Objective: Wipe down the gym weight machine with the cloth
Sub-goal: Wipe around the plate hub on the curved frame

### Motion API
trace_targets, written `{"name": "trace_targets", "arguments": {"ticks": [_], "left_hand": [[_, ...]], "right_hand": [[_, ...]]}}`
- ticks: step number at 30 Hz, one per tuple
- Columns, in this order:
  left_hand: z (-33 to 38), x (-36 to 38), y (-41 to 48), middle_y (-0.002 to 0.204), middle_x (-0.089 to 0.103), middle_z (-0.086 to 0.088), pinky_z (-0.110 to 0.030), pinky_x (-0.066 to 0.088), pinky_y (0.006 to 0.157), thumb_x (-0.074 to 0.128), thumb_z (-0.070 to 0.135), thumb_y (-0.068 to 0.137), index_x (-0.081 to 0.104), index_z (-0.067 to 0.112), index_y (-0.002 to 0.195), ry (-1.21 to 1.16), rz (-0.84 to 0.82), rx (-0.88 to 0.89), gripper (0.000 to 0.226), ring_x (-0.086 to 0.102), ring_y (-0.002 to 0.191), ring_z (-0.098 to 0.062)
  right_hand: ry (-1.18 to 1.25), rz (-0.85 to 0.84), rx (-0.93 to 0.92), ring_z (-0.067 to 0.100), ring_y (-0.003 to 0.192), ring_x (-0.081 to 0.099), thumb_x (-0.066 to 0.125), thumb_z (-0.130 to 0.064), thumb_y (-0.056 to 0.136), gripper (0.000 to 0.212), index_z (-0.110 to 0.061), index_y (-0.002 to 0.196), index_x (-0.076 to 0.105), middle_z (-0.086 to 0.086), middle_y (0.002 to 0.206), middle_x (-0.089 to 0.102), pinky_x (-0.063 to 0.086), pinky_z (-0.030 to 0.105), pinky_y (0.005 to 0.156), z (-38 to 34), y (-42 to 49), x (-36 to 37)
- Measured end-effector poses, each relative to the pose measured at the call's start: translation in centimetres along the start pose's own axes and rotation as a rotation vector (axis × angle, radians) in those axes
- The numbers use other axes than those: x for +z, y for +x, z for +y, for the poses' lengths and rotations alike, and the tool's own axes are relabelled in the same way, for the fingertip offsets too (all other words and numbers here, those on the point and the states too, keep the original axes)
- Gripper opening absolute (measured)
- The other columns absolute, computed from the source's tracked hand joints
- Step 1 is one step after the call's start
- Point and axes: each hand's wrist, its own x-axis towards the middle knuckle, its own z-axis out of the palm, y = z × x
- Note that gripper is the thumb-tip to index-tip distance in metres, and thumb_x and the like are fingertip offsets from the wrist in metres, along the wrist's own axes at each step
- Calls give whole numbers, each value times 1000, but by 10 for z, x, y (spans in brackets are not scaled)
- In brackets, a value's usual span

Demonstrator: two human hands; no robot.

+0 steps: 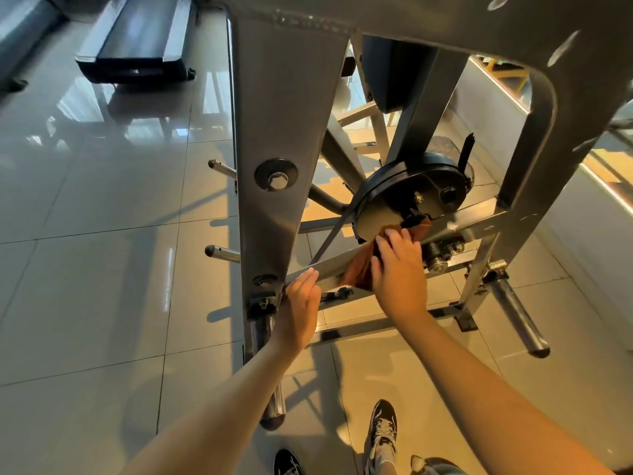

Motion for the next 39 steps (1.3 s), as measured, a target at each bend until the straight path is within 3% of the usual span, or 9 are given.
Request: {"name": "trace_targets", "arguments": {"ticks": [6,10,15,19,22,27,33,35,39], "left_hand": [[-4,18,2,132,62,-21,-41,37,109,37,23,108,60,-1,128,44,139,206,39,51,128,-31],[-24,16,0,132,58,-21,-41,44,111,56,16,103,51,2,122,78,174,431,25,52,128,-31],[-19,5,-15,151,49,-5,-16,35,114,36,35,108,47,9,147,-5,114,40,49,39,138,3],[-8,8,-18,145,45,15,-13,42,106,40,31,108,45,7,147,-188,116,-104,47,43,131,10],[-3,8,-23,150,45,7,-6,35,104,41,21,108,46,9,147,-165,108,-171,41,39,133,8],[-5,16,-26,151,47,5,-32,40,116,39,23,109,49,14,148,-124,160,-232,41,43,136,1],[22,33,-27,150,45,-1,-15,36,109,32,37,110,41,20,151,-200,281,-303,46,43,138,-12],[32,40,-28,144,52,-5,-15,43,105,34,32,111,42,19,149,-370,278,-264,42,51,133,-19],[57,47,-30,138,61,-5,-42,53,101,32,29,112,41,23,149,-858,315,-332,39,59,128,-26]], "right_hand": [[77,-166,-349,26,142,40,54,-28,100,35,-20,133,64,3,145,54,32,50,119,-23,-12,22],[43,-60,-195,26,138,44,52,-26,99,35,-18,132,64,4,143,54,32,47,119,8,5,-3],[7,-65,-122,30,145,34,49,-30,101,40,-17,138,59,5,149,49,27,51,121,-8,3,8],[50,-214,-402,30,145,36,57,-32,101,36,-22,135,64,4,150,52,27,51,122,-31,-7,33],[63,-213,-415,28,142,41,60,-28,100,33,-23,132,65,4,147,54,29,51,122,-12,4,23],[88,-97,-294,29,142,40,71,-20,90,41,-19,131,64,5,144,55,29,53,121,7,5,5],[248,-316,-457,29,129,53,72,-12,91,30,-18,121,73,4,137,62,46,47,110,-27,8,25],[351,-362,-427,27,122,57,66,-13,97,27,-18,123,71,3,135,59,53,44,101,-25,11,19],[532,-479,-466,19,111,57,56,-20,104,27,-18,129,65,5,132,47,55,30,97,-23,8,3]]}}
